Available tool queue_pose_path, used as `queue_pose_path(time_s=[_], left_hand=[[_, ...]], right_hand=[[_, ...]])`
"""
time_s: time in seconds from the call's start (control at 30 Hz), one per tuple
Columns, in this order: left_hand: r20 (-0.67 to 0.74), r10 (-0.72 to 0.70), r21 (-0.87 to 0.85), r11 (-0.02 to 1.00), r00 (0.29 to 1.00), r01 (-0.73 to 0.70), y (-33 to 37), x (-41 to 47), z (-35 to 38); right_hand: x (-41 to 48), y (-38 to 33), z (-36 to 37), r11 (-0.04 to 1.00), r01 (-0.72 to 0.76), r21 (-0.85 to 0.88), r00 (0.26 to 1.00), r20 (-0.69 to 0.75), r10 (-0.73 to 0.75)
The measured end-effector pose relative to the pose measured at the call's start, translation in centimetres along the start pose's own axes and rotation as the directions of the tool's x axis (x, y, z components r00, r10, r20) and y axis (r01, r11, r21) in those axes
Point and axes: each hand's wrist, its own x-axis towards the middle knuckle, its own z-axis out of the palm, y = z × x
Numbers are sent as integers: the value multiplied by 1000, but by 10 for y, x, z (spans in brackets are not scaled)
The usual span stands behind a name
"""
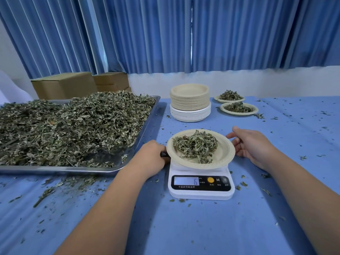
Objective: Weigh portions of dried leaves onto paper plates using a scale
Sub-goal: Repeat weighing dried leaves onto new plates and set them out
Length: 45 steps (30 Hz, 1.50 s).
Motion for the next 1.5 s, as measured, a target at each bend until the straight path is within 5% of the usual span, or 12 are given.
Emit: queue_pose_path(time_s=[0.3, 0.47, 0.63, 0.7, 0.87, 1.0, 1.13, 1.27, 1.5], left_hand=[[-171, -128, -113, 988, 977, 110, 0, 0, 7], [-545, -230, -415, 910, 806, -21, 15, 0, -10], [-408, -29, -447, 878, 913, -172, 39, -3, -16], [-431, 2, -413, 889, 902, -199, 35, 0, -20], [-546, -221, -419, 907, 808, -35, -2, 20, -47], [-268, -221, -66, 975, 938, 211, -49, 46, -67], [51, -217, 376, 908, 975, 182, -87, 60, -62], [209, -266, 319, 928, 941, 192, -100, 63, -54], [128, -244, 215, 953, 961, 213, -103, 65, -51]], right_hand=[[-1, -1, 0, 1000, 1, 3, 1000, -2, -1], [0, 0, -1, 1000, -2, 2, 1000, 1, 2], [3, 1, -1, 1000, -5, -4, 1000, -3, 5], [4, 1, 0, 1000, -4, -7, 1000, -10, 4], [9, 2, 4, 1000, 17, -22, 999, -42, -18], [11, 3, 4, 1000, 15, -20, 999, -50, -16], [12, 4, 3, 1000, 10, -5, 999, -40, -10], [12, 5, 2, 1000, 6, -2, 999, -41, -6], [13, 4, 3, 1000, 8, -8, 999, -44, -9]])
